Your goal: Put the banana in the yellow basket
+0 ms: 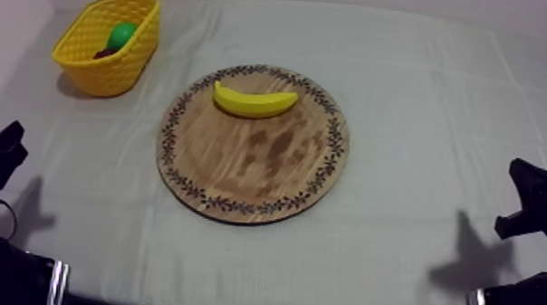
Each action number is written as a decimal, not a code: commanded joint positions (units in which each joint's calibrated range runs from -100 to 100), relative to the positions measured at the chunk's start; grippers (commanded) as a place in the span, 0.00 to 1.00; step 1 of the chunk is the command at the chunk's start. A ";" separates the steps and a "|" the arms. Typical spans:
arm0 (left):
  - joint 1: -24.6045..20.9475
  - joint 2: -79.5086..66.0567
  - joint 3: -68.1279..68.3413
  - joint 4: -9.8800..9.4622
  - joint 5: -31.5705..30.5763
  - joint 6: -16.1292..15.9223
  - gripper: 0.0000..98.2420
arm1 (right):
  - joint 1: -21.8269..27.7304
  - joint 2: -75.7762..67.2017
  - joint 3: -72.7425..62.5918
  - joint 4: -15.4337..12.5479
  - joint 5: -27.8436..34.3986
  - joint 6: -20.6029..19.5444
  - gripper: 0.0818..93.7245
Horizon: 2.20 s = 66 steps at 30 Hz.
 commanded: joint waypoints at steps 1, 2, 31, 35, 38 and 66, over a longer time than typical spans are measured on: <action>-0.02 -0.02 0.00 0.09 0.15 -3.83 0.01 | 0.00 0.00 -0.03 0.00 0.03 0.02 0.00; -0.02 -0.02 0.00 0.11 0.20 -6.19 0.01 | 0.00 0.00 -0.03 0.00 0.03 0.04 0.00; 6.81 30.35 -31.54 -7.51 8.36 -2.39 0.00 | 0.00 0.00 -0.03 0.00 0.03 0.03 0.00; 8.02 38.80 -42.84 -7.47 11.85 -2.50 0.00 | 0.00 0.00 -0.03 0.00 0.03 0.02 0.00; 8.96 44.63 -50.67 -7.45 14.42 -2.93 0.00 | 0.00 0.00 -0.03 0.00 0.03 0.02 0.00; 22.02 87.18 -98.94 -7.34 37.57 -9.54 0.00 | 0.00 0.00 -0.03 0.00 0.03 0.02 0.00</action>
